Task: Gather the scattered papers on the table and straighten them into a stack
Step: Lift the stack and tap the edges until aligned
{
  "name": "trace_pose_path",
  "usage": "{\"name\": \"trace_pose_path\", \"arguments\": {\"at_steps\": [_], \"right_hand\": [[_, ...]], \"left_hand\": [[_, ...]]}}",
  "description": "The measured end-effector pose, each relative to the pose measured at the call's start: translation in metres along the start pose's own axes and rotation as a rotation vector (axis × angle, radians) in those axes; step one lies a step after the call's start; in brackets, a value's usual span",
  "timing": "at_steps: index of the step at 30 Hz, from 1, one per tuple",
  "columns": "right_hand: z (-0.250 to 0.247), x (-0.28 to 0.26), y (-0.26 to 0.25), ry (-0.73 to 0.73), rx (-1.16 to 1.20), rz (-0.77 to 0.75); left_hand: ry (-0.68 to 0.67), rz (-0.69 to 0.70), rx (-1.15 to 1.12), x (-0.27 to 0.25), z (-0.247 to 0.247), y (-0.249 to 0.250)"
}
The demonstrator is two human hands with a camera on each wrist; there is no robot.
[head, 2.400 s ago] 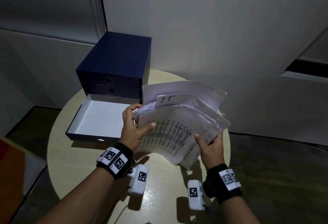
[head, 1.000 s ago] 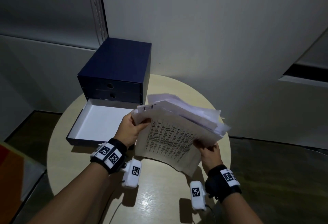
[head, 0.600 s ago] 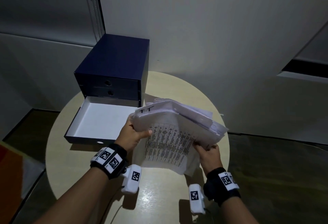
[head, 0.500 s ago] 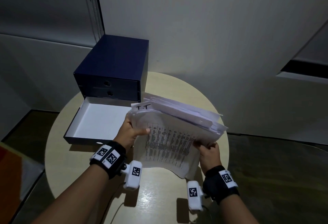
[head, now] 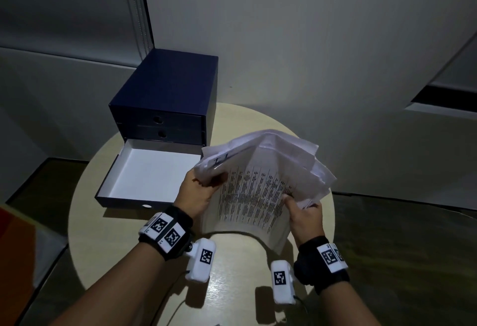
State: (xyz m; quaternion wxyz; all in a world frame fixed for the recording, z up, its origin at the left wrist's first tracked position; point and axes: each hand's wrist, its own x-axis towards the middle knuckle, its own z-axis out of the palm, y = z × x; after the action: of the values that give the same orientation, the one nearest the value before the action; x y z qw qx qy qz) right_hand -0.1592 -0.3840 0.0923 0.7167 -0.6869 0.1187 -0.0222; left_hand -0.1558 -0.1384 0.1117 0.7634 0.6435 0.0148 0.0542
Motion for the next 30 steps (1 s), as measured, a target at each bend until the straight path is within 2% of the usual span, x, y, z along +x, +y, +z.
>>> {"name": "trace_pose_path", "arguments": {"at_steps": [2,6,12,18,23,26,30], "right_hand": [[0.002,-0.004,-0.011,-0.028,0.037,-0.040],[-0.001,-0.014,-0.026,-0.011,0.029,-0.215],[0.008,-0.014,-0.059,0.096,0.067,-0.441],[0.010,-0.007,-0.068,0.118,0.008,-0.480],[0.006,-0.004,-0.067,-0.059,0.254,-0.469],[0.003,0.003,-0.055,-0.021,0.150,-0.439],[-0.001,0.005,-0.050,0.001,0.138,-0.458]], "left_hand": [[0.020,-0.009,-0.039,-0.004,0.001,-0.002],[0.009,0.023,0.081,-0.009,0.000,-0.006],[-0.019,0.035,0.098,0.001,-0.002,-0.006],[-0.019,0.017,0.093,0.006,-0.005,-0.005],[-0.028,0.025,0.103,0.009,-0.007,-0.002],[-0.041,0.026,0.104,0.010,-0.008,-0.004],[-0.063,0.027,0.134,0.011,-0.009,-0.006]]}}
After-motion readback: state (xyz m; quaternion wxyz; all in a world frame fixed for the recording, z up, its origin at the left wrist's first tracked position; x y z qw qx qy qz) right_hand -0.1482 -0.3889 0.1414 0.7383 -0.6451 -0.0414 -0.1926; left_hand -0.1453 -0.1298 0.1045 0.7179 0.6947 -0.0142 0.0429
